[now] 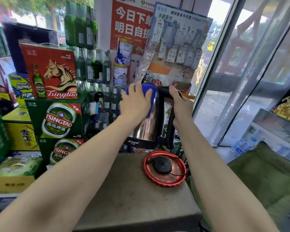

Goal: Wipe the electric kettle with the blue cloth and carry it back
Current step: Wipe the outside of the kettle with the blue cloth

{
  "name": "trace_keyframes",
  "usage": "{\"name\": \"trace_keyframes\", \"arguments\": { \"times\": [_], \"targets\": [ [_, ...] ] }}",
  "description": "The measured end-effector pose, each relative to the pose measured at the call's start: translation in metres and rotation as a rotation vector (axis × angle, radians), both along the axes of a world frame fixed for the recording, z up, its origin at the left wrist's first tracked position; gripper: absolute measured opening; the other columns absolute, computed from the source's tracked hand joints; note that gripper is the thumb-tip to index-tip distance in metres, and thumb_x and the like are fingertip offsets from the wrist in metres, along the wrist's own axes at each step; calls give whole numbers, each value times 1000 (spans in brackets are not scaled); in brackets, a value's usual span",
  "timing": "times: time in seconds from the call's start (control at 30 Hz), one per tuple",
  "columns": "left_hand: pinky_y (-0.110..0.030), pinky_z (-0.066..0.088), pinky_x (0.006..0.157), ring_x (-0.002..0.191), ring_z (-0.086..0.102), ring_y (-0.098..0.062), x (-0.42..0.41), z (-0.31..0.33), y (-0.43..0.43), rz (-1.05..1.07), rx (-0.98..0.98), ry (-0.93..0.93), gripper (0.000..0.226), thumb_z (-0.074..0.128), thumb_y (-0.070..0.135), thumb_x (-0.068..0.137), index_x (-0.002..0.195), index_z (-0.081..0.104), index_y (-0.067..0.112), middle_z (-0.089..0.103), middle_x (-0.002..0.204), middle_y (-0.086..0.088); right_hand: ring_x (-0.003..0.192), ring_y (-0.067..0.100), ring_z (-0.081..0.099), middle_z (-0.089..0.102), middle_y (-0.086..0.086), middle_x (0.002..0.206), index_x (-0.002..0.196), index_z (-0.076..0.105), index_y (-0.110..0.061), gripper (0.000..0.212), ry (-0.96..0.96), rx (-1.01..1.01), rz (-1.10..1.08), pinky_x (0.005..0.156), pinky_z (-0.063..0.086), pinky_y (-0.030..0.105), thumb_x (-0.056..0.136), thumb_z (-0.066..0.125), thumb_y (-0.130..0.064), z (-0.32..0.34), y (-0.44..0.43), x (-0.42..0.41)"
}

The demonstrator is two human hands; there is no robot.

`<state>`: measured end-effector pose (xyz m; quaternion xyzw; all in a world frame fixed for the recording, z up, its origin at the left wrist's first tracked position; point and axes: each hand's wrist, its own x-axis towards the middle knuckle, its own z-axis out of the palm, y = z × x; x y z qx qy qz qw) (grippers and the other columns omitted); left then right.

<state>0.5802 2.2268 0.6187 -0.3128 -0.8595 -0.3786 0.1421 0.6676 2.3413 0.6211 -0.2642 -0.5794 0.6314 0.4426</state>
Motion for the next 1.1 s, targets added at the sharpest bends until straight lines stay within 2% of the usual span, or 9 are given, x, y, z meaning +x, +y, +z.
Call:
{"name": "trace_keyframes", "arguments": {
  "times": [0.17, 0.3, 0.4, 0.47, 0.63, 0.77, 0.83, 0.97, 1.1],
  "targets": [
    [-59, 25, 111, 145, 14, -43, 28, -15, 7, -2, -248, 445, 67, 33, 53, 96, 151, 24, 16, 21, 159, -7, 76, 17, 67, 76, 2, 82, 76, 77, -15, 22, 56, -22, 40, 73, 52, 32, 83, 81, -36, -3, 2, 3],
    [-50, 33, 110, 136, 36, -39, -14, -4, 5, -123, -22, 179, 65, 28, 55, 95, 148, 31, 17, 35, 153, -7, 73, 20, 69, 80, 8, 88, 74, 78, -17, 32, 1, 4, 26, 72, 52, 37, 73, 83, -49, -6, 6, 5],
    [-46, 33, 108, 136, 40, -34, -18, -16, -7, -150, 158, -127, 63, 24, 55, 98, 151, 27, 19, 36, 154, -8, 94, 34, 74, 80, 9, 90, 70, 76, -18, 41, 13, -52, -44, 93, 58, 51, 62, 86, -56, -3, 10, 9],
    [-46, 32, 109, 139, 37, -32, -4, -35, -18, -155, 178, -202, 65, 23, 54, 99, 152, 23, 17, 33, 156, -9, 86, 31, 72, 77, 8, 87, 73, 73, -18, 40, 36, -76, -84, 96, 58, 51, 65, 85, -55, -1, 16, 10],
    [-58, 30, 110, 141, 23, -48, 43, -71, -11, 28, -151, 267, 70, 25, 51, 96, 152, 19, 11, 22, 159, -17, 71, 23, 64, 72, 5, 78, 71, 70, -18, 39, 31, -104, -138, 84, 59, 45, 67, 83, -55, -2, 13, 6],
    [-57, 32, 108, 141, 23, -47, 32, -53, -1, -10, -200, 416, 67, 33, 53, 96, 151, 25, 14, 26, 158, -12, 70, 24, 64, 76, 8, 84, 74, 73, -16, 43, 20, -117, -138, 78, 59, 46, 68, 81, -58, -11, 8, 4],
    [-52, 33, 108, 139, 31, -42, 14, -41, -2, -48, -94, 318, 66, 25, 56, 96, 150, 26, 18, 31, 156, -9, 71, 25, 63, 75, 8, 81, 72, 72, -15, 42, 44, -111, -122, 76, 58, 45, 69, 82, -56, -9, 8, 6],
    [-48, 38, 104, 127, 48, -37, -10, -36, -10, -61, 230, -231, 63, 19, 57, 97, 147, 32, 20, 46, 144, -13, 63, 24, 54, 64, 6, 68, 59, 70, -18, 41, 67, -44, -118, 70, 49, 43, 70, 83, -55, -1, 10, 8],
    [-53, 28, 113, 141, 28, -38, 24, -57, -11, -34, 169, -102, 70, 22, 55, 97, 152, 17, 12, 27, 156, -15, 67, 23, 58, 73, 5, 68, 55, 74, -35, 32, 38, 71, -166, 77, 53, 48, 69, 77, -64, 1, 7, 7]
  ]
}}
